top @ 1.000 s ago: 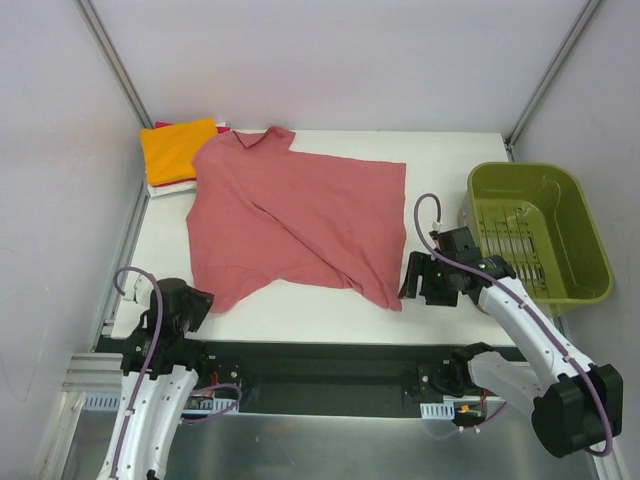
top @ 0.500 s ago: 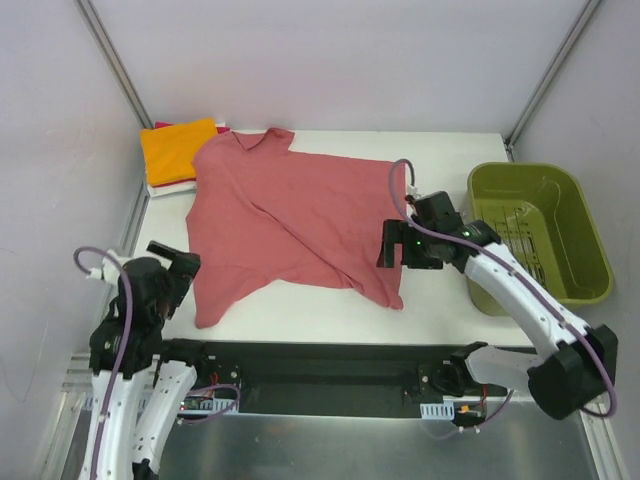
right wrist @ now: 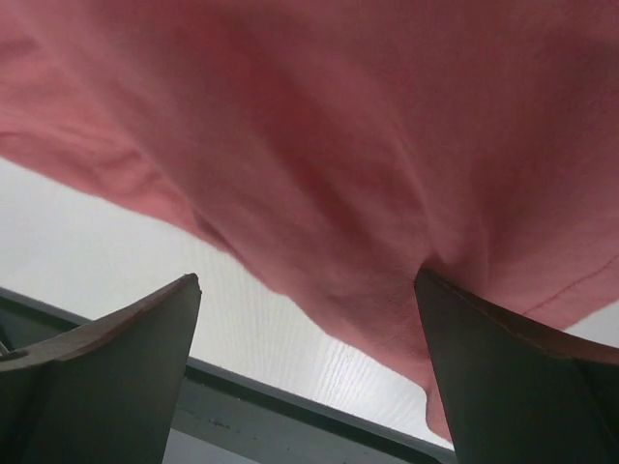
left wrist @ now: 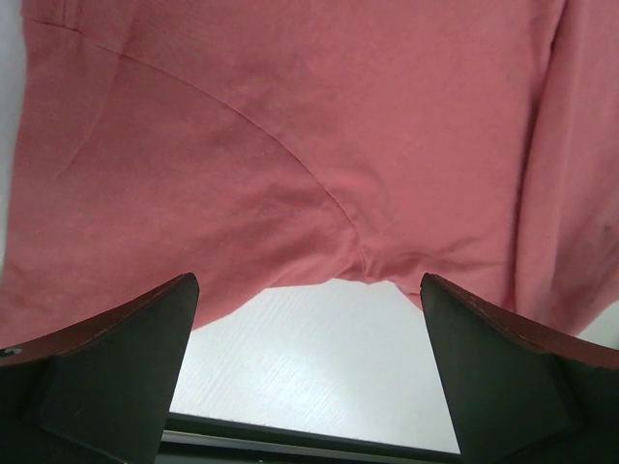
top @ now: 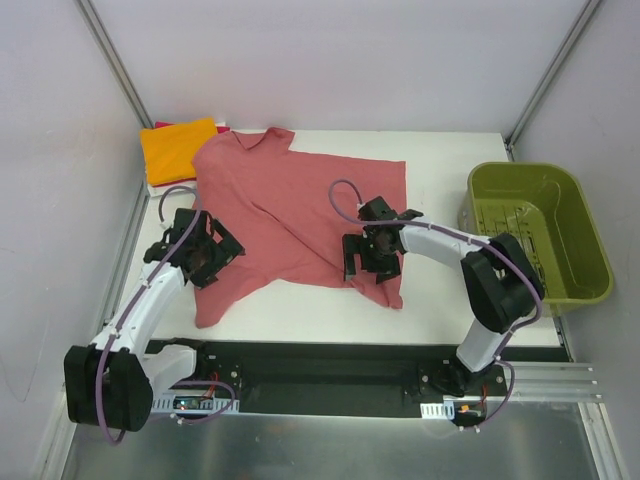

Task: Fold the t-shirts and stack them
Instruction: Flatten out the tshirt

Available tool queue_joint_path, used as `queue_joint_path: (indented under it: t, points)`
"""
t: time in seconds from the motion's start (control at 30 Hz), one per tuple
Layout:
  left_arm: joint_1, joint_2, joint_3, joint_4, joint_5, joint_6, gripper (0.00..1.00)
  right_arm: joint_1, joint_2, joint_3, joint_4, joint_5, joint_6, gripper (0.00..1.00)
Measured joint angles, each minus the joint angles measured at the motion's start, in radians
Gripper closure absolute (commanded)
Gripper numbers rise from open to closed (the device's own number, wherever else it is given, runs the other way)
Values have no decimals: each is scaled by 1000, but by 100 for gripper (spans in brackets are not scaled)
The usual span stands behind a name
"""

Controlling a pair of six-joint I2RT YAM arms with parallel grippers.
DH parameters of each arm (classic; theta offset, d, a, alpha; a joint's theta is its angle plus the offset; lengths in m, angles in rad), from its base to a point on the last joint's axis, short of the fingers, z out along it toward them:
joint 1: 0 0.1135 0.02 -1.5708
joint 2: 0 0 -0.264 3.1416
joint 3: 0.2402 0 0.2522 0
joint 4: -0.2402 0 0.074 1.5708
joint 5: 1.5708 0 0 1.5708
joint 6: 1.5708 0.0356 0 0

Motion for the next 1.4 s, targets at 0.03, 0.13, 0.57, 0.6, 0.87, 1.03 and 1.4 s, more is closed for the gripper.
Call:
queue_joint_path:
  t: [0.03,0.13,0.57,0.6,0.87,1.03,1.4]
  points:
    - [0,16,-2,8,-4,9,1,-4,16,-1,4,0,4,3]
    - [0,55,-3,24,-13,16,1,-42,45,-3,14,-17,22,3]
    - [0,154,-3,47,-31,43,1,-343,25,-28,-29,-39,48,2]
    - [0,152,-4,47,-27,44,1,-343,24,-23,-43,-18,36,2]
    - [-2,-6,-81,24,81,45,1,-142,-23,98,-149,186,-83,3]
    - [-116,-147,-119,-42,90,13,1,-18,-143,109,-151,225,-96,3]
    - [-435,117,-100,-216,-93,-90,49,0,-217,-63,-142,229,-69,2]
